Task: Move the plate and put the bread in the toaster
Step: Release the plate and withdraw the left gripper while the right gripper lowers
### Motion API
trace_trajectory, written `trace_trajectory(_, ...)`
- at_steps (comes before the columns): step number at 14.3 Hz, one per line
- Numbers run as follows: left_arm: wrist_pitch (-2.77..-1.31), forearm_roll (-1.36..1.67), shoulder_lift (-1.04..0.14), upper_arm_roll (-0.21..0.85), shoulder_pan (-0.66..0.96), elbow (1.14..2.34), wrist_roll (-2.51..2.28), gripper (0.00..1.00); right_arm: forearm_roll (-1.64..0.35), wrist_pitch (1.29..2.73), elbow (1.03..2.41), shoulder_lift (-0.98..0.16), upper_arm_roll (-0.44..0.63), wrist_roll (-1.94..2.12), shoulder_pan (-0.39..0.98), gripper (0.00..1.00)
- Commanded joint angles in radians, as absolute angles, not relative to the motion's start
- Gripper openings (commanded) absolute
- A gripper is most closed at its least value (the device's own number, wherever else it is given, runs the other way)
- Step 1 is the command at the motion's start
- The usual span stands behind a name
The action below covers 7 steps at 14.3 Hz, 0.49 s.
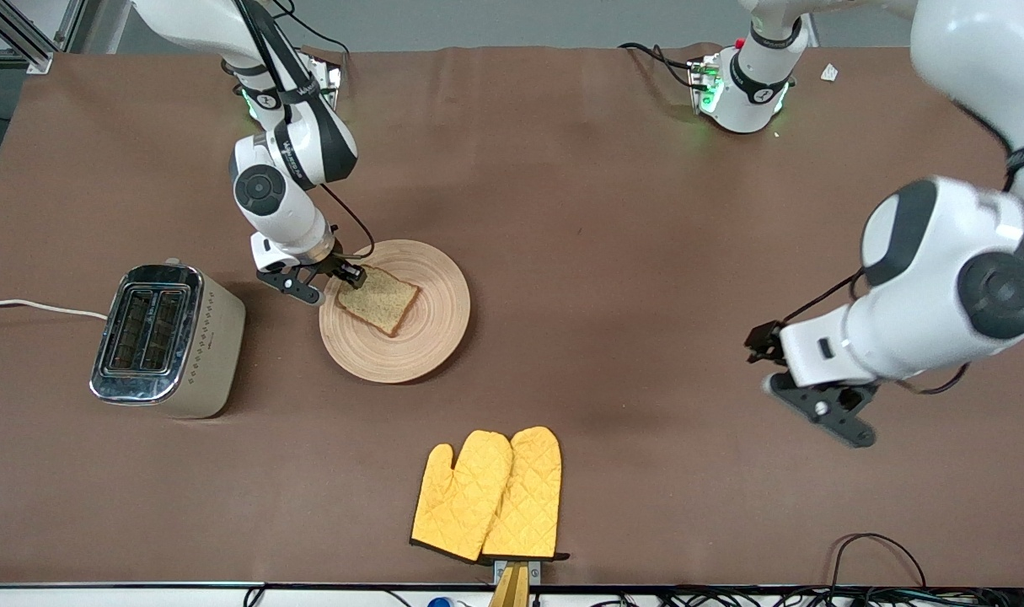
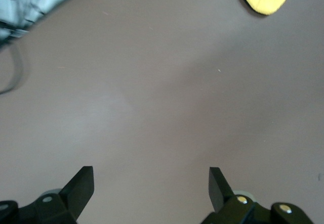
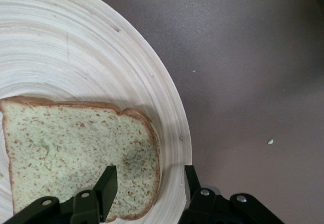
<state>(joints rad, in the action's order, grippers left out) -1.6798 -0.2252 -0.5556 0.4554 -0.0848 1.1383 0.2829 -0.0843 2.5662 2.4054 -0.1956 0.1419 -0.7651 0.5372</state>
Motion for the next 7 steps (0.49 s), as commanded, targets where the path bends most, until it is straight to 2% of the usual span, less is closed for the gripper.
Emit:
trace_trajectory(1,-1.671,-0.247,-0.456,0.411,-0.094,1.166,0.294,1.0,-0.063,2.582,2.427,-0.186,0.153,-0.778,0.551,0.56)
trace_trajectory(4,-1.657,-0.267,-0.359,0.402,-0.084,1.169,0.291,1.0,-0.055,2.583,2.425,-0.187,0.153,-0.779,0.549,0.52)
trace_trajectory(7,-1.545,-0.284,-0.315,0.408,-0.089,1.172,0.133,1.0,-0.051,2.583,2.425,-0.19,0.152,-0.779,0.546,0.47)
